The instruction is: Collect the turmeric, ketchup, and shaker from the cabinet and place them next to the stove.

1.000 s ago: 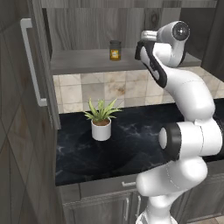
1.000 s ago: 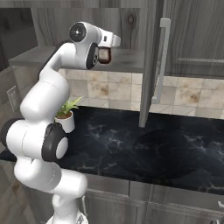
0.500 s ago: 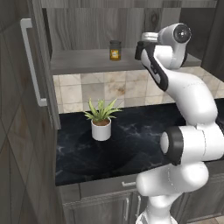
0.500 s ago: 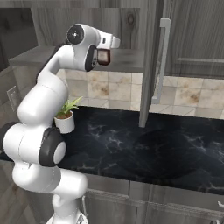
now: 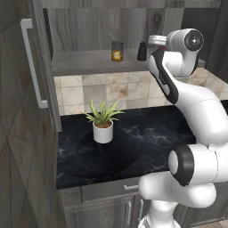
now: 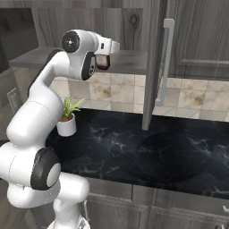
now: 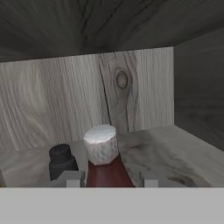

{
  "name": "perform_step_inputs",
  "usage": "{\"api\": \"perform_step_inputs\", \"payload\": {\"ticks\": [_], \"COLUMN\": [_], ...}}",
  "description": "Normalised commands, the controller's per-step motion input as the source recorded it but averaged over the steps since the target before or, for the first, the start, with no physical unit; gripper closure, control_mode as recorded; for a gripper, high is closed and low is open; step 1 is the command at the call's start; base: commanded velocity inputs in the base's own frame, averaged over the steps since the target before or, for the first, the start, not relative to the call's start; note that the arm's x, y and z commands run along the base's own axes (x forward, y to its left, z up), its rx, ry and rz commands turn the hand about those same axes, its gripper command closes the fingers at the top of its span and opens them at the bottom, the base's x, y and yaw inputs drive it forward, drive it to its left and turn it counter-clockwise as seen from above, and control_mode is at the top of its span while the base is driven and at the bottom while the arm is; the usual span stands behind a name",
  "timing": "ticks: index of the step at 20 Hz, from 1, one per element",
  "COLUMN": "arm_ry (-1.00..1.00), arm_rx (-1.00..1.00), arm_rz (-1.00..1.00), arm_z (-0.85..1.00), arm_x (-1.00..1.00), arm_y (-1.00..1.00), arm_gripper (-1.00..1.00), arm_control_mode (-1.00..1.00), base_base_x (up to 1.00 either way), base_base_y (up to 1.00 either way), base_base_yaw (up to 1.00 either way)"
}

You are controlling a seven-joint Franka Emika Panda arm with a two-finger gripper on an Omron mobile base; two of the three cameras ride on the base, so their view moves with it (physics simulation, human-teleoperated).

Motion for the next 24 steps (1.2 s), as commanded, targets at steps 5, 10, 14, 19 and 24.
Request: {"api": "perform_step_inputs", "payload": {"ticks": [5,10,14,19,24], "arm_ry": [-0.04,0.00,0.00,0.02,0.06], "arm_rx": [0.00,0.00,0.00,0.00,0.00], "arm_rz": [0.03,0.04,0.09,0.08,0.06], "arm_z": [0.00,0.04,0.14,0.08,0.07], "arm_x": [-0.55,-0.53,-0.50,-0.61,-0.76], "arm_y": [0.00,0.04,0.12,0.08,0.04], "arm_gripper": [1.00,1.00,1.00,1.00,1.00], "arm_control_mode": [-1.00,-1.00,-1.00,-1.00,-1.00], "base_base_x": [0.00,0.00,0.00,0.00,0.00], "base_base_y": [0.00,0.00,0.00,0.00,0.00], "base_base_yaw": [0.00,0.00,0.00,0.00,0.00]}}
